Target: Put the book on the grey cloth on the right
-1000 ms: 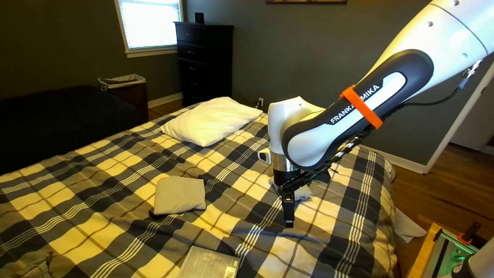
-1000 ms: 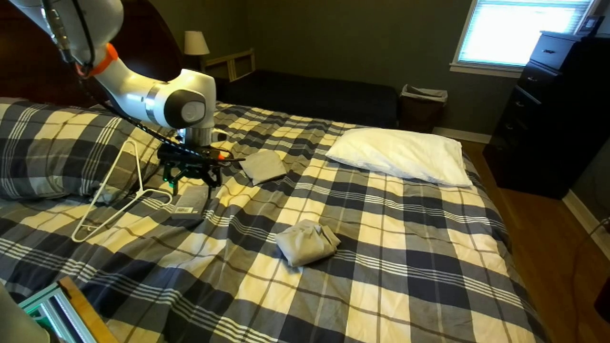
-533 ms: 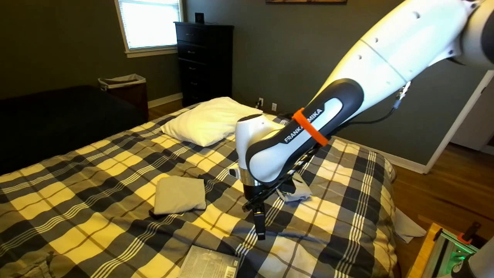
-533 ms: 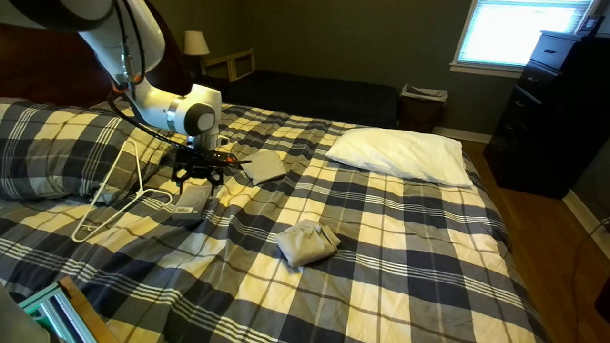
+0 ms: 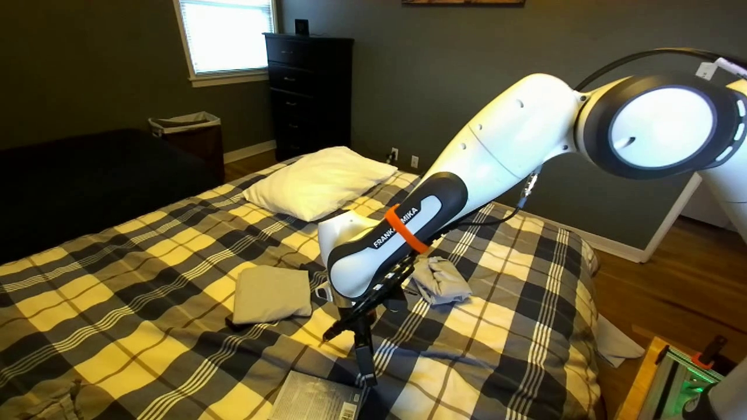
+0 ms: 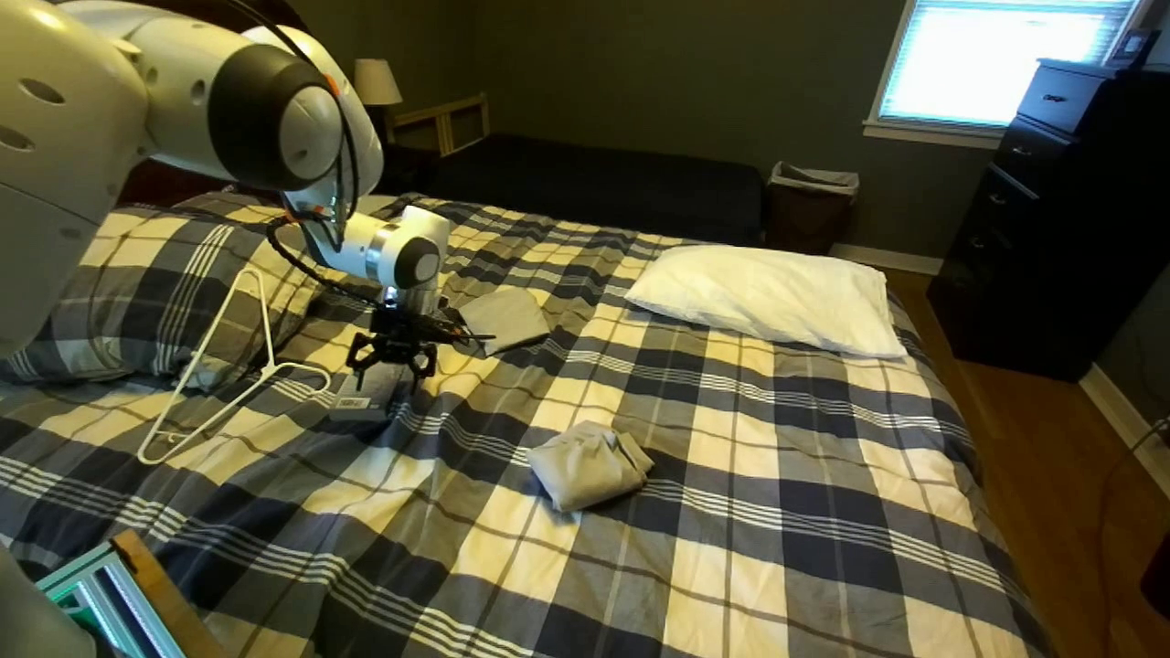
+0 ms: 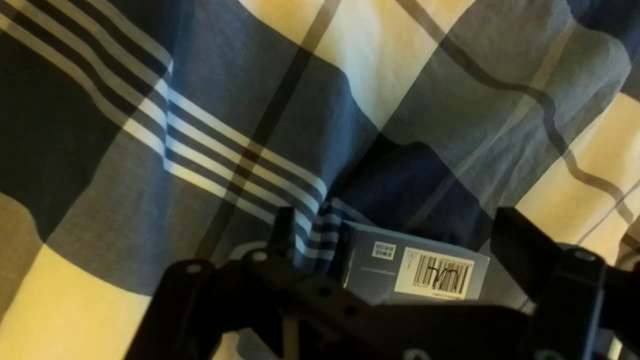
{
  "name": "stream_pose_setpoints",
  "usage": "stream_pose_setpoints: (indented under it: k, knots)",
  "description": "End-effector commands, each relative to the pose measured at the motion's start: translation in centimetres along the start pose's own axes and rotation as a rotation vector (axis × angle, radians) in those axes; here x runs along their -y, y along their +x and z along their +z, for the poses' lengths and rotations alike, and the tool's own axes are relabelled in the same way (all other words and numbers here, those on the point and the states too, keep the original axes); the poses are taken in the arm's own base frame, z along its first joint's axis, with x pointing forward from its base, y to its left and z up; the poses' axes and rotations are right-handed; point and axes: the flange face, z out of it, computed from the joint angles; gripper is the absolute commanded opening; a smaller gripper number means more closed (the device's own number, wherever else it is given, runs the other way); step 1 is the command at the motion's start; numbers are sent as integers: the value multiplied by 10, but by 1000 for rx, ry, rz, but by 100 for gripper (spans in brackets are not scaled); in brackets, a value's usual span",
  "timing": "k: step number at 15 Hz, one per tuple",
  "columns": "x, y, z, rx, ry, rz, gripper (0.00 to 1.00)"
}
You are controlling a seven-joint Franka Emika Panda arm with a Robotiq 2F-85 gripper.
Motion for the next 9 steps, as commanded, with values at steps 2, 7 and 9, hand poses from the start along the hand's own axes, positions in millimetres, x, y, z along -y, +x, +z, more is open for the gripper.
stream_pose_setpoints:
  k: [2, 7, 9]
  knots:
    - [-2, 5, 0, 10, 12, -18, 100]
    - [6, 38, 0, -190, 57, 95, 100]
    - [11, 49, 4, -223, 91, 151, 100]
